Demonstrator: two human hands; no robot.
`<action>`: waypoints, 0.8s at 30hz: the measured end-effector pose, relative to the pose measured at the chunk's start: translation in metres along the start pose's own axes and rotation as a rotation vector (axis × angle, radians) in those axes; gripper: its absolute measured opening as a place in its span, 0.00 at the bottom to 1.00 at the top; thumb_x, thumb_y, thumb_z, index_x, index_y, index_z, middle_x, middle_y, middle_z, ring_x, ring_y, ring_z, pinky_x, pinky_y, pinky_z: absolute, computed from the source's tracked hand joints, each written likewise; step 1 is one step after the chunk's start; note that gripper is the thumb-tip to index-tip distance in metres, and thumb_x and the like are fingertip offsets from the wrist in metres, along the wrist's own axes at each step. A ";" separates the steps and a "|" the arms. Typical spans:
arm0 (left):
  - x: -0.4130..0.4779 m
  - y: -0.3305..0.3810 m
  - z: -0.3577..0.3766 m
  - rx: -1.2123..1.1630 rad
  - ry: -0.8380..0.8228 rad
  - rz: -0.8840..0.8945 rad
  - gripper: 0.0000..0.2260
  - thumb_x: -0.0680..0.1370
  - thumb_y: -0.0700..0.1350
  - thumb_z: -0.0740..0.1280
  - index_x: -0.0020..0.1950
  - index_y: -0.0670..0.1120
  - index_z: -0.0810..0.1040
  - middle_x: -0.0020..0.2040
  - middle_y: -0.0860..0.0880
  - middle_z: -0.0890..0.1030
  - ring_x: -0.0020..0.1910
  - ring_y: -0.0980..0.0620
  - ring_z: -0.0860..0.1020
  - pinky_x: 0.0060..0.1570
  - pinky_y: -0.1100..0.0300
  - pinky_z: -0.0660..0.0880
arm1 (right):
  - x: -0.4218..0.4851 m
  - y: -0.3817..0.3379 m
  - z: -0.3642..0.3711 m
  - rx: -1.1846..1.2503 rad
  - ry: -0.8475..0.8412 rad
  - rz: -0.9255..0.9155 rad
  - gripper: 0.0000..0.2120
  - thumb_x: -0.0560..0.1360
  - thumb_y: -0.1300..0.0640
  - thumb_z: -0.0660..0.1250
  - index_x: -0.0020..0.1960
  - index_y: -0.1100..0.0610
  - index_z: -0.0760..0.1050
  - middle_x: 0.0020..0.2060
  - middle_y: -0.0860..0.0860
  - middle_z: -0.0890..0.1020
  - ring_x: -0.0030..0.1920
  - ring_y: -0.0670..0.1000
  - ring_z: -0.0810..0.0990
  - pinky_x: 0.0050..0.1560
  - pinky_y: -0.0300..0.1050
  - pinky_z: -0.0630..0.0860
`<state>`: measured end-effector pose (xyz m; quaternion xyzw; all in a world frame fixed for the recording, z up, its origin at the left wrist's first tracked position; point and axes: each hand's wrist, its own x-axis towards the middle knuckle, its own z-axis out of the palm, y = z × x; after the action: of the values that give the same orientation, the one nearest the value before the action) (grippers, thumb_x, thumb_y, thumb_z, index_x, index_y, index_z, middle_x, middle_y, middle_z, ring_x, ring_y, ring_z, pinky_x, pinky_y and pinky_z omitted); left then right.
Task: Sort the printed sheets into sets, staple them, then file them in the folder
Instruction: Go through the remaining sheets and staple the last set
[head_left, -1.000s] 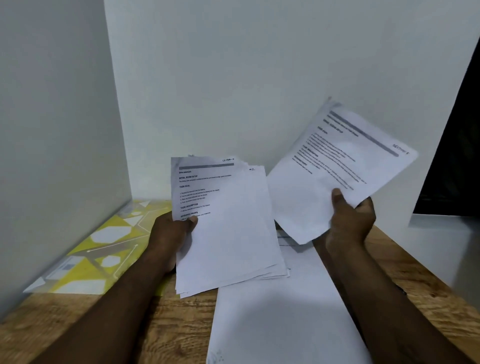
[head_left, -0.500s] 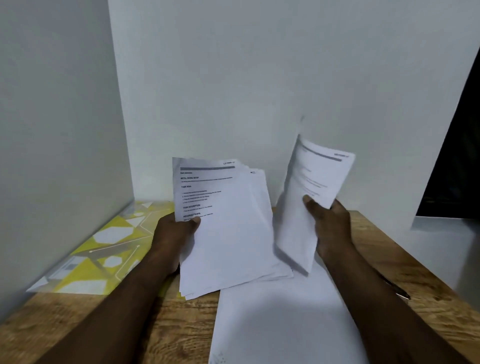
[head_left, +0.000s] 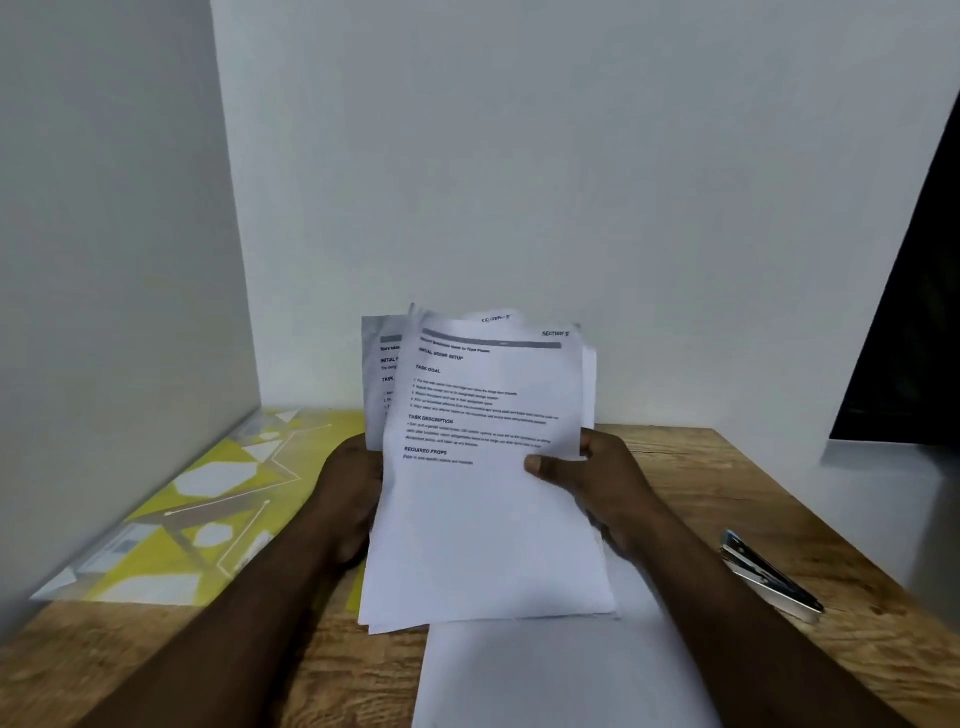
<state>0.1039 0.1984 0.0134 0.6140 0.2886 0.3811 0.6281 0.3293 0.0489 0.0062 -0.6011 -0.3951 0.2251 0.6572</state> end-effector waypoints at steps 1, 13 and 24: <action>-0.001 0.001 0.000 -0.022 0.024 -0.001 0.08 0.79 0.29 0.65 0.44 0.38 0.81 0.38 0.44 0.86 0.29 0.50 0.81 0.32 0.58 0.79 | 0.000 0.002 0.002 -0.063 0.005 -0.031 0.14 0.71 0.61 0.82 0.56 0.58 0.87 0.46 0.51 0.90 0.46 0.54 0.89 0.48 0.49 0.86; 0.006 -0.010 0.011 -0.165 -0.071 0.051 0.12 0.81 0.40 0.72 0.63 0.39 0.82 0.57 0.42 0.87 0.56 0.41 0.86 0.56 0.49 0.82 | -0.005 -0.003 0.014 -0.433 0.336 -0.166 0.23 0.62 0.40 0.85 0.38 0.51 0.75 0.36 0.45 0.84 0.36 0.46 0.79 0.37 0.45 0.74; 0.016 -0.013 0.001 -0.241 0.047 -0.024 0.09 0.83 0.42 0.70 0.61 0.40 0.82 0.51 0.43 0.88 0.49 0.42 0.87 0.57 0.44 0.81 | 0.000 -0.008 0.007 0.036 0.360 -0.141 0.17 0.83 0.66 0.64 0.56 0.45 0.82 0.32 0.44 0.76 0.28 0.48 0.64 0.28 0.39 0.64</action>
<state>0.1144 0.2117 0.0023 0.5215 0.2623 0.4198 0.6950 0.3224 0.0521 0.0141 -0.5905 -0.3080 0.0744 0.7423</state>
